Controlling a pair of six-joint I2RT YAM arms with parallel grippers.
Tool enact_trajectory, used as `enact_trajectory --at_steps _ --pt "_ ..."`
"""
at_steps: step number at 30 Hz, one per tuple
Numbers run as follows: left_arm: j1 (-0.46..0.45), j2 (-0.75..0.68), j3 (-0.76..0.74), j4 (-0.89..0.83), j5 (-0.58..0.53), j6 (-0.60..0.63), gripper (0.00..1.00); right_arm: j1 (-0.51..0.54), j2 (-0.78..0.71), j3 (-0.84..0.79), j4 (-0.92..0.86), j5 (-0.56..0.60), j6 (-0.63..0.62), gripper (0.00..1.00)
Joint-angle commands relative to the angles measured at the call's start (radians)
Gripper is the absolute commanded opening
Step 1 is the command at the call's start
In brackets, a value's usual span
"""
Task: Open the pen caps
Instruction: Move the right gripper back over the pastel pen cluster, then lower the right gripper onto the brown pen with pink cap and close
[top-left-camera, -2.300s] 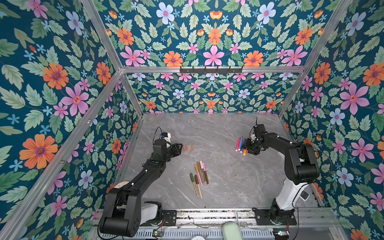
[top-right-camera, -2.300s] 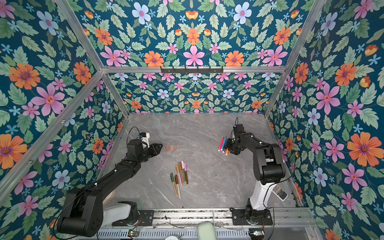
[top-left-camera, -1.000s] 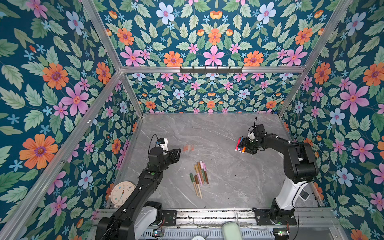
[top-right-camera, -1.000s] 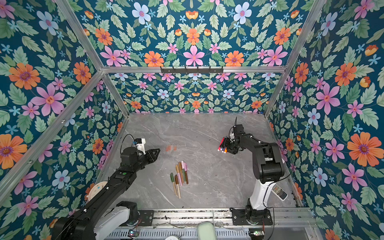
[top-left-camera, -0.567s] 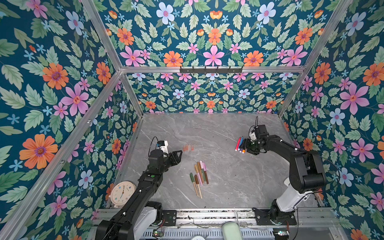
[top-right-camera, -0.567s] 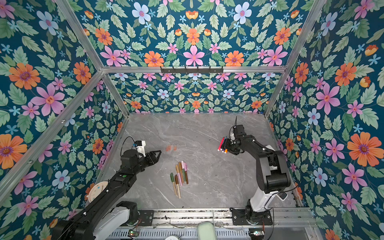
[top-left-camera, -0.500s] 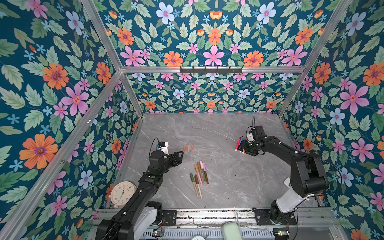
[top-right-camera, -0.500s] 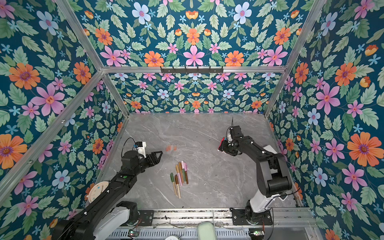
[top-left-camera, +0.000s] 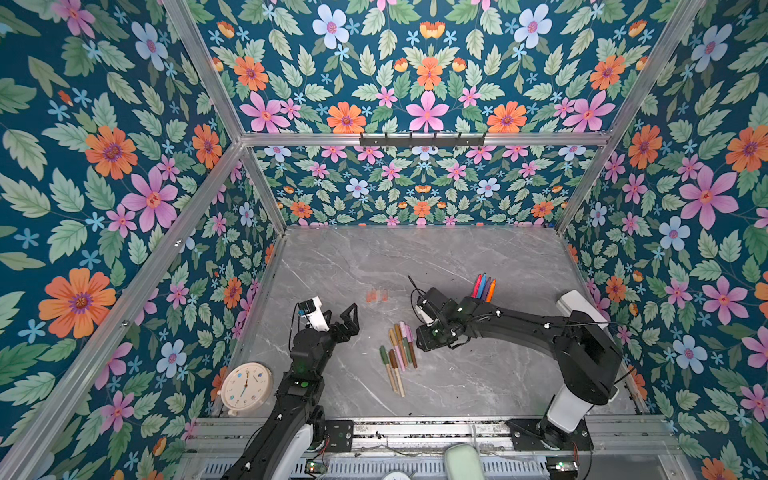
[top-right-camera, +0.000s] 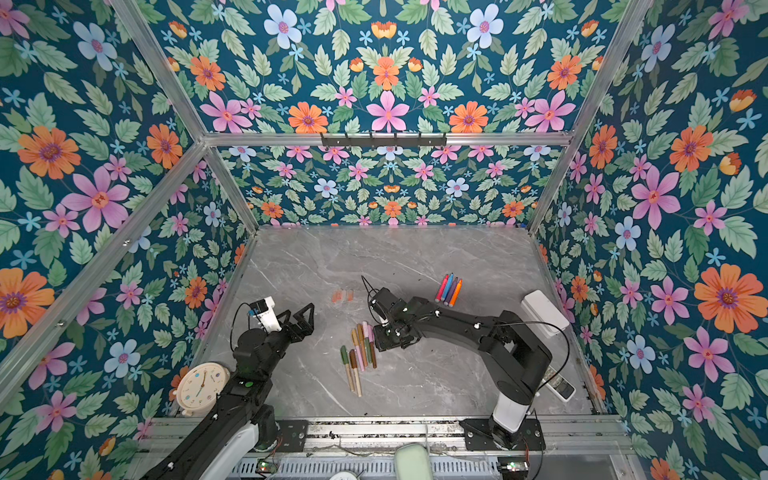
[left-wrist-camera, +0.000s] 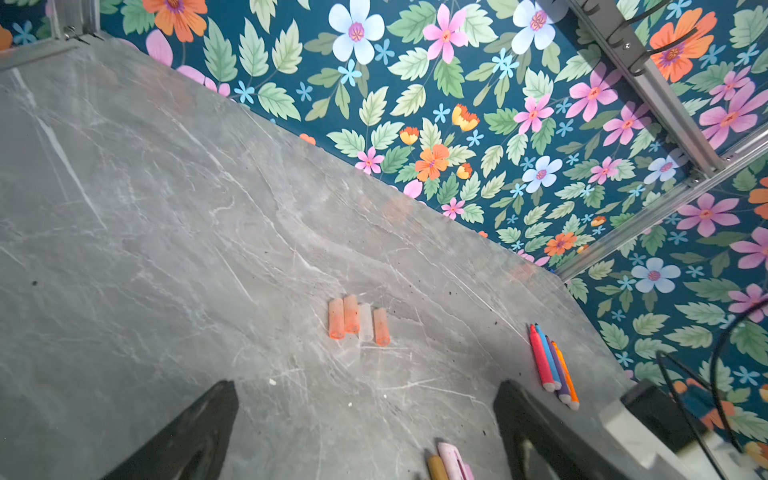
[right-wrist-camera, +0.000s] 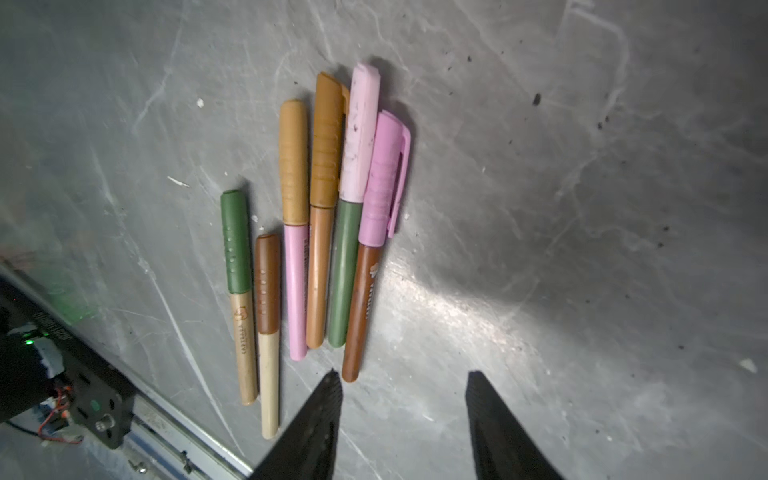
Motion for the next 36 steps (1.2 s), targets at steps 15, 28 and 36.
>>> enact_trajectory --at_steps 15,28,36 --pt "0.001 -0.155 -0.068 0.047 -0.079 0.057 1.00 0.099 0.149 0.136 -0.127 0.127 0.075 0.38" --pt "0.001 -0.088 -0.047 0.044 -0.047 0.052 1.00 0.102 0.187 0.154 -0.154 0.142 0.092 0.34" --pt "0.001 -0.067 -0.040 0.044 -0.052 0.052 1.00 0.118 0.163 0.152 -0.149 0.168 0.092 0.34"
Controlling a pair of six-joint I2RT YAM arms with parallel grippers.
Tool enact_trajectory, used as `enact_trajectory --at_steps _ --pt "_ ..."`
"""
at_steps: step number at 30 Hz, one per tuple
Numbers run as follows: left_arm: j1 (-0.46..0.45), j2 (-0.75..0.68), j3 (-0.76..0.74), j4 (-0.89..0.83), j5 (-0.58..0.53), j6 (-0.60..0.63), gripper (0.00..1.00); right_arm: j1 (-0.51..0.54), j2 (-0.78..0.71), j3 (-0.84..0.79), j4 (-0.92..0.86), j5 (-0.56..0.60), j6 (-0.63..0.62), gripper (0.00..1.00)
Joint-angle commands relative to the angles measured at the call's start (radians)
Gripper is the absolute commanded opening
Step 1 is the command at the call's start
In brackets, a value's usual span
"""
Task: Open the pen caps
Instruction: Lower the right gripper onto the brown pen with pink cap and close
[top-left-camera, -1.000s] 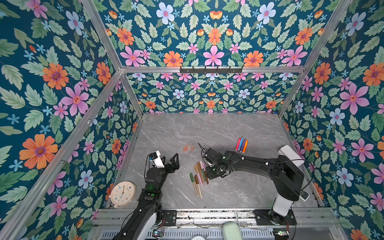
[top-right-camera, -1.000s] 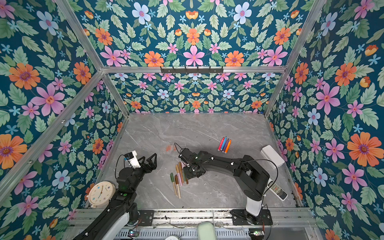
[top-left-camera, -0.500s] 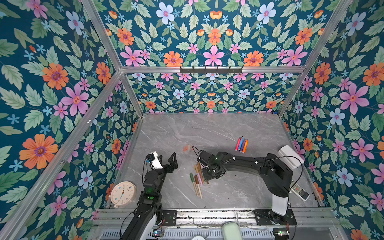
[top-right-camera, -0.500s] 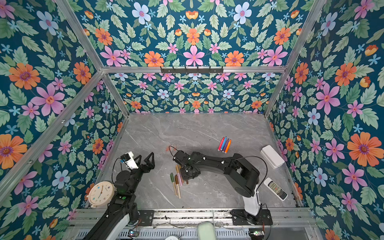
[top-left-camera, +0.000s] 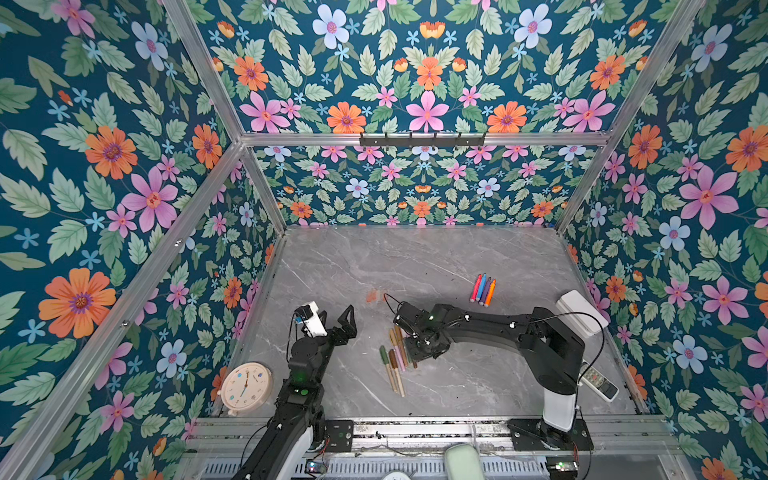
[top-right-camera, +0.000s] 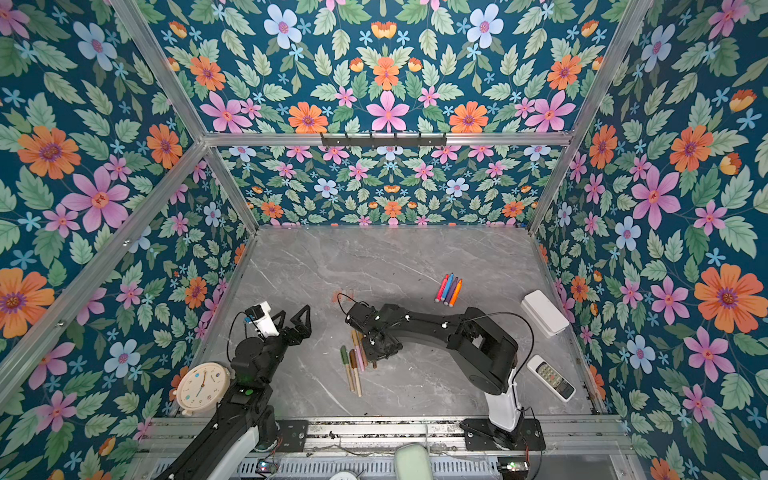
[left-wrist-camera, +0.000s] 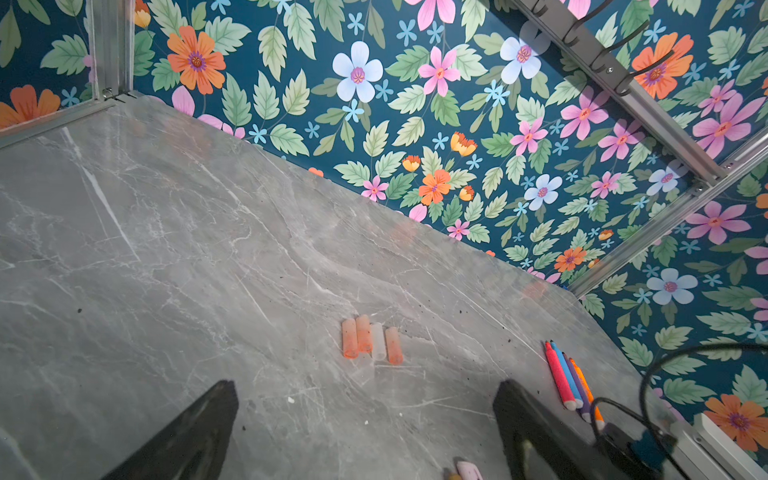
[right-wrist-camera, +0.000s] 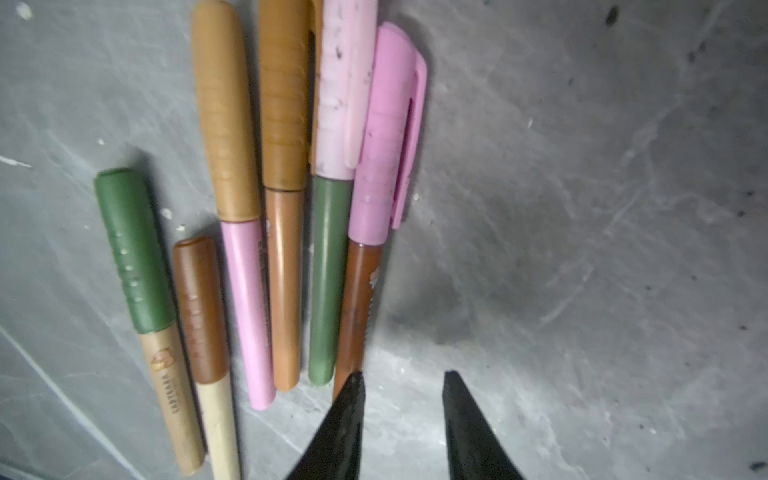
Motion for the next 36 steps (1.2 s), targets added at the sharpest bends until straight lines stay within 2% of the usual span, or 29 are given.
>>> enact_trajectory --at_steps 1,36 --pt "0.001 0.013 0.011 0.008 0.003 0.004 1.00 0.003 0.006 0.005 -0.009 0.018 0.010 0.34" --pt "0.001 0.054 0.020 0.020 0.013 0.001 1.00 0.016 0.064 0.039 -0.011 -0.011 0.004 0.33"
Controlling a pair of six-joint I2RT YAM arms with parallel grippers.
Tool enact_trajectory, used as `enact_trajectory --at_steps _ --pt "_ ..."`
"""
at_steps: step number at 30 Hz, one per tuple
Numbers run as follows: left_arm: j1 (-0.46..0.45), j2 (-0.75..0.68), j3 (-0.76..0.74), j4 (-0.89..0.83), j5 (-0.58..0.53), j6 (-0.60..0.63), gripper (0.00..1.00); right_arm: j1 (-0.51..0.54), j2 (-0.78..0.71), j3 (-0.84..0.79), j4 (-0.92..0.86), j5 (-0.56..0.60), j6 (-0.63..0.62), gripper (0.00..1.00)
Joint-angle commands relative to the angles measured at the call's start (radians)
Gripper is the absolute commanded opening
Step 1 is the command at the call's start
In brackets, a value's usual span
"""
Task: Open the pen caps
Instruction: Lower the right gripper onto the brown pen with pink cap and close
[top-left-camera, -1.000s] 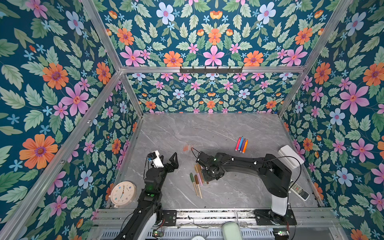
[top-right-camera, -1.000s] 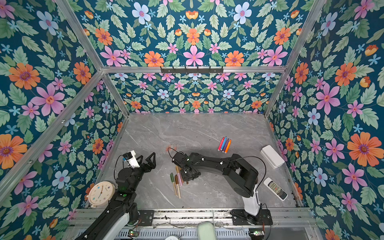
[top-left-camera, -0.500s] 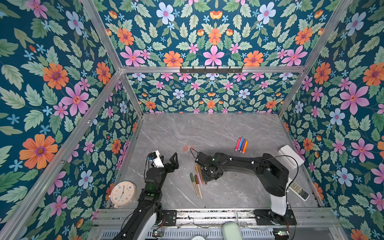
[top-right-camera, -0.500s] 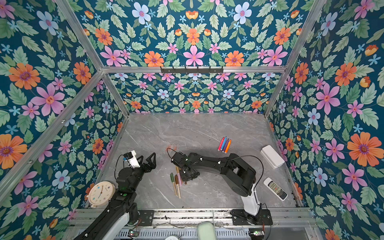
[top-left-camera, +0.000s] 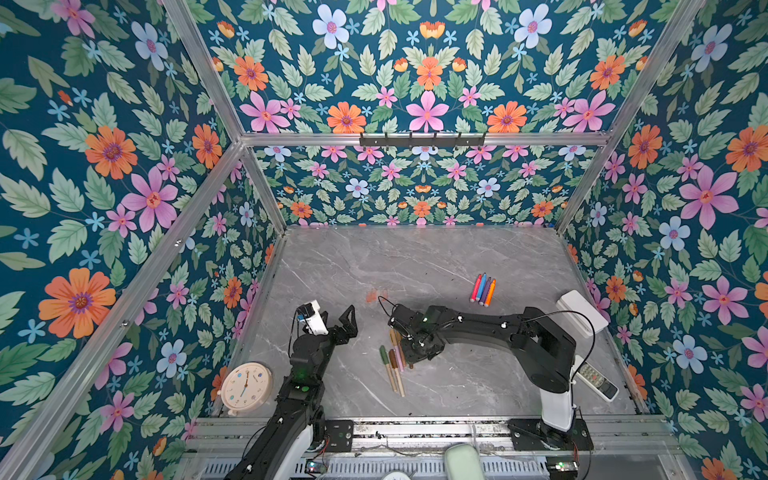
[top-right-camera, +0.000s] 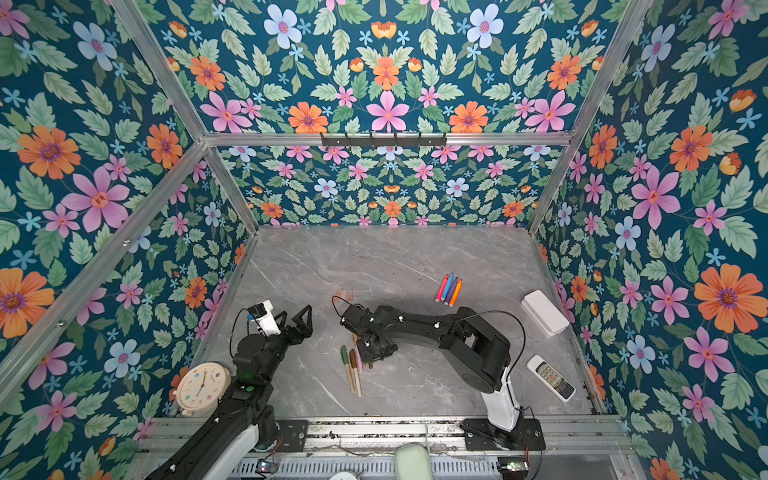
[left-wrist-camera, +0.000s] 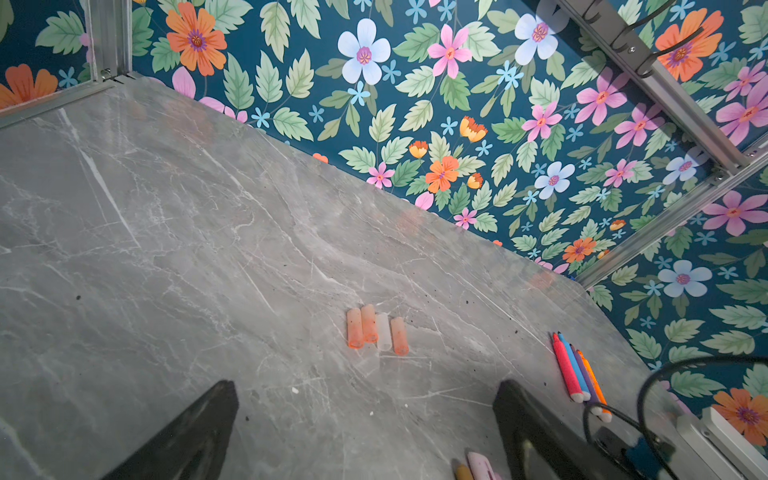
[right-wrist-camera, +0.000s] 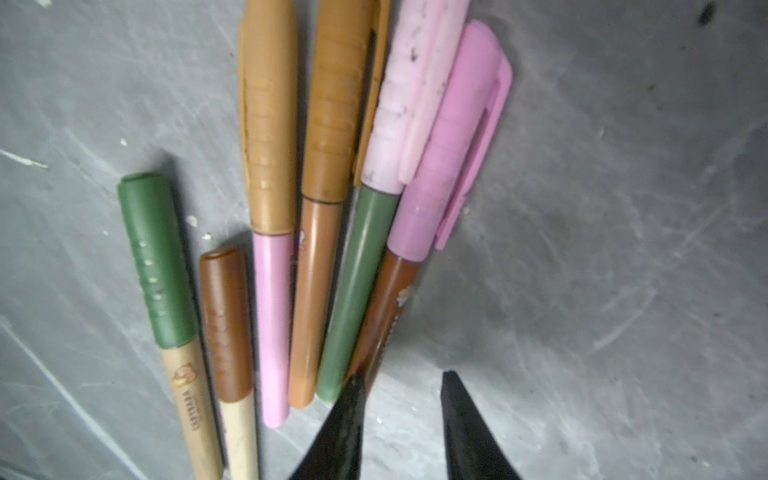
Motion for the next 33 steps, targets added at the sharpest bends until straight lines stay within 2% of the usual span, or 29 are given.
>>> enact_trajectory --at_steps 1,17,28,33 --pt "0.001 0.004 0.007 0.021 0.009 0.002 1.00 0.002 0.009 0.002 -0.027 0.013 0.005 0.33" --pt "0.001 0.022 0.008 0.030 0.012 0.001 1.00 0.001 0.038 0.035 -0.039 0.004 -0.002 0.33" --pt "0.001 0.037 0.010 0.040 0.018 0.000 1.00 -0.005 0.031 0.026 -0.110 0.100 0.009 0.31" --pt "0.001 0.039 0.010 0.040 0.018 -0.001 1.00 -0.023 0.010 -0.006 -0.107 0.110 0.015 0.31"
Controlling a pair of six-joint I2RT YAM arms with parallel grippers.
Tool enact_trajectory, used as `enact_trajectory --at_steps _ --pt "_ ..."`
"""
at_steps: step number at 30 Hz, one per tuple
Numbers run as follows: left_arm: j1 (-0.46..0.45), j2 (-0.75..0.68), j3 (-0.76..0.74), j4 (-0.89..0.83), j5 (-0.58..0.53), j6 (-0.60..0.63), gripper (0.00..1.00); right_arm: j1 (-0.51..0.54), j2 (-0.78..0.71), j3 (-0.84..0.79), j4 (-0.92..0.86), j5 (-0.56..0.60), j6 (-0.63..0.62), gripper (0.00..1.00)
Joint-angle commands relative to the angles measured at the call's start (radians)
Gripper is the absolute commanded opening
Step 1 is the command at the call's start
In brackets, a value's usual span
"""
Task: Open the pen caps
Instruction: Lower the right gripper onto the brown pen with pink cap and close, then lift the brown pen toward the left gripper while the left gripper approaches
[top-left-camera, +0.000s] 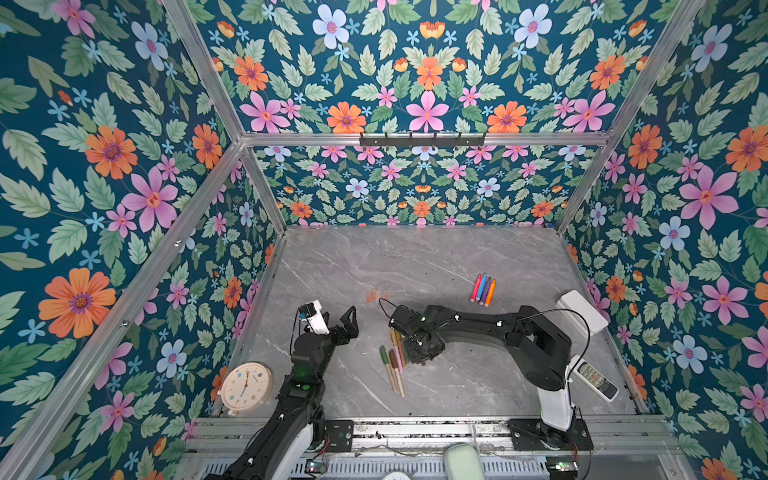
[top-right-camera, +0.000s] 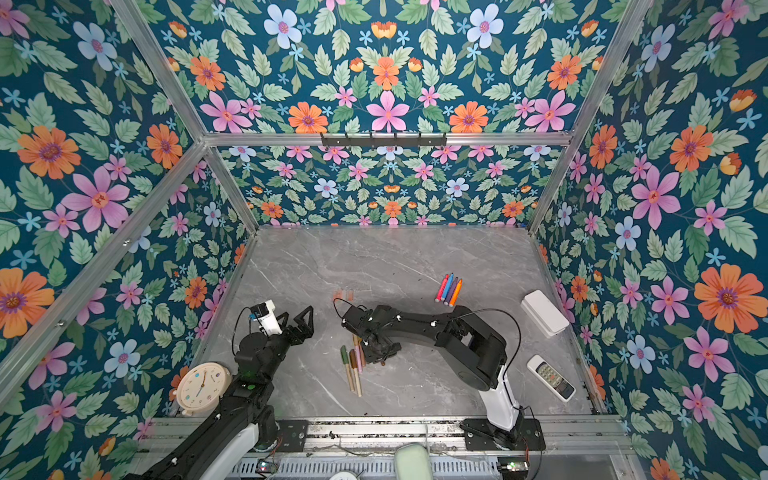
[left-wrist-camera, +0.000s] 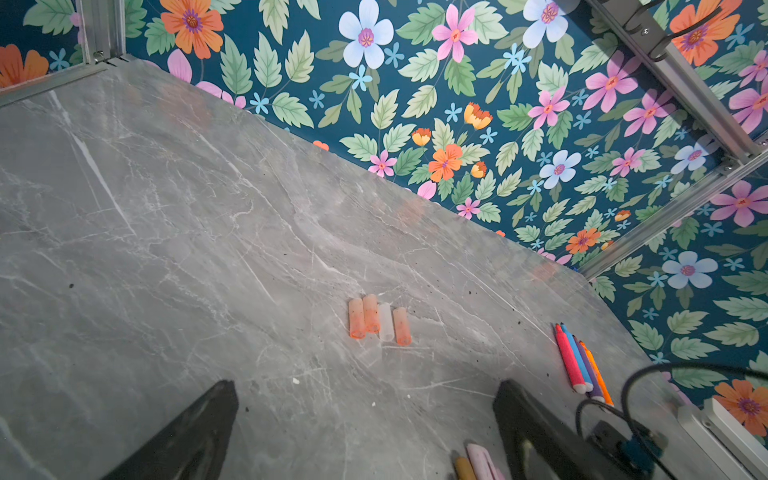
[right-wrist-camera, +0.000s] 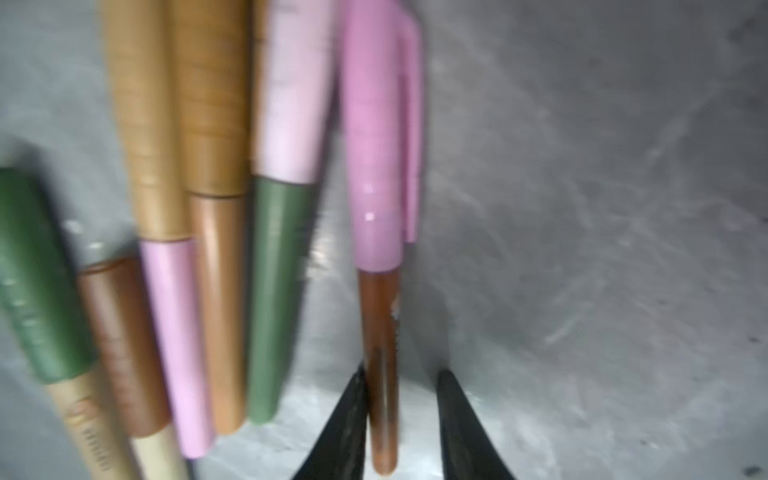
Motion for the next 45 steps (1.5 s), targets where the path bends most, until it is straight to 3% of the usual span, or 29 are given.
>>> enact_trajectory --at_steps 1,9,14,19,22,24,26,29,31,33,36,40,45 --pt "0.001 0.000 0.007 0.029 0.005 0.000 1.00 -0.003 -0.006 -0.010 -0.028 0.033 0.016 0.31" --pt "0.001 0.001 0.008 0.024 0.003 0.001 1.00 -0.001 0.035 -0.002 0.000 -0.012 0.014 0.30" --pt "0.001 0.004 0.009 0.026 0.003 0.001 1.00 0.001 0.040 -0.023 0.021 -0.032 0.019 0.15" --pt "0.001 0.009 0.010 0.030 0.020 0.006 1.00 -0.024 -0.010 -0.082 0.065 -0.040 0.055 0.10" --pt "0.001 0.026 0.012 0.054 0.089 0.018 0.99 -0.075 -0.077 -0.124 0.081 -0.041 0.049 0.03" --pt "0.000 0.058 0.016 0.086 0.175 0.020 0.90 -0.120 -0.137 -0.161 0.101 -0.053 0.030 0.00" --pt "0.000 0.105 0.027 0.109 0.252 0.003 0.87 -0.161 -0.217 -0.205 0.149 -0.084 -0.002 0.00" --pt "-0.005 0.191 0.073 0.118 0.351 -0.056 0.88 -0.227 -0.332 -0.274 0.255 -0.206 -0.063 0.00" --pt "-0.014 0.253 0.122 0.123 0.438 -0.115 0.83 -0.270 -0.404 -0.329 0.375 -0.365 -0.090 0.00" --pt "-0.037 0.313 0.178 0.115 0.507 -0.179 0.79 -0.297 -0.424 -0.359 0.462 -0.520 -0.102 0.00" --pt "-0.089 0.392 0.241 0.116 0.561 -0.261 0.78 -0.298 -0.407 -0.359 0.524 -0.659 -0.119 0.00" --pt "-0.148 0.481 0.288 0.127 0.570 -0.334 0.72 -0.297 -0.394 -0.383 0.620 -0.733 -0.077 0.00" --pt "-0.203 0.595 0.325 0.166 0.580 -0.404 0.66 -0.296 -0.413 -0.418 0.657 -0.737 -0.064 0.00"
